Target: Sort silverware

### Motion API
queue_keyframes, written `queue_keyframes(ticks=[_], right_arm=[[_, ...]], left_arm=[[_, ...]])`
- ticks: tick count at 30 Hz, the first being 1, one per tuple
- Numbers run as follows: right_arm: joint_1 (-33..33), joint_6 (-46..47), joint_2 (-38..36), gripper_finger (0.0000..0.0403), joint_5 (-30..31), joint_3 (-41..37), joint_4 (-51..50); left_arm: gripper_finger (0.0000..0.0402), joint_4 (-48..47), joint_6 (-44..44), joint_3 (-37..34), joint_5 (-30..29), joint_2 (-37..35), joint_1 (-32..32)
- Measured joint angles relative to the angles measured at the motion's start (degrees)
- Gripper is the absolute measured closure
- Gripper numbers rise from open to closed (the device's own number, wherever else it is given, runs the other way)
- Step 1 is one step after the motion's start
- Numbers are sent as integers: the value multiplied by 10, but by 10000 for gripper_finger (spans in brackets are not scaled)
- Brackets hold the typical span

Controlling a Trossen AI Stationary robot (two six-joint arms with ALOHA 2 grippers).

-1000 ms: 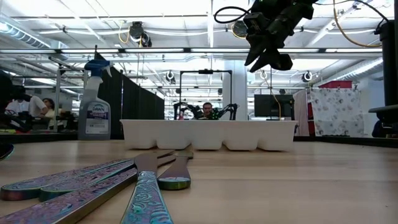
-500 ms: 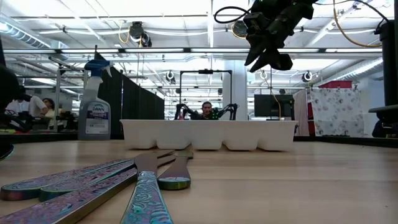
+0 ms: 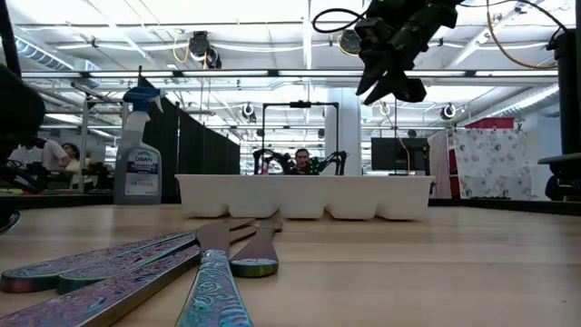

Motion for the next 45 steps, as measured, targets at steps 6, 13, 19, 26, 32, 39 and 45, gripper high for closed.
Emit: queue_keyframes(ticks=[6, 13, 19, 26, 32, 39, 45], right_arm=[[0, 0, 0, 307, 0, 0, 7], [0, 0, 0, 307, 0, 0, 12], [0, 0, 0, 307, 0, 0, 26], [0, 11, 0, 307, 0, 0, 43], [0, 15, 0, 307, 2, 0, 50], [0, 16, 0, 307, 14, 0, 58], [-1, 16, 0, 307, 16, 0, 67]], left_arm=[[401, -22, 0, 0, 4, -24, -1], [401, -49, 1, 0, -8, -63, 1], [401, -65, 20, 1, -68, -114, 28], [401, -82, 100, 1, -138, -168, 107], [401, -99, 244, 14, -164, -191, 214], [401, -90, 438, 50, -163, -190, 367], [401, -83, 590, 93, -153, -187, 491]])
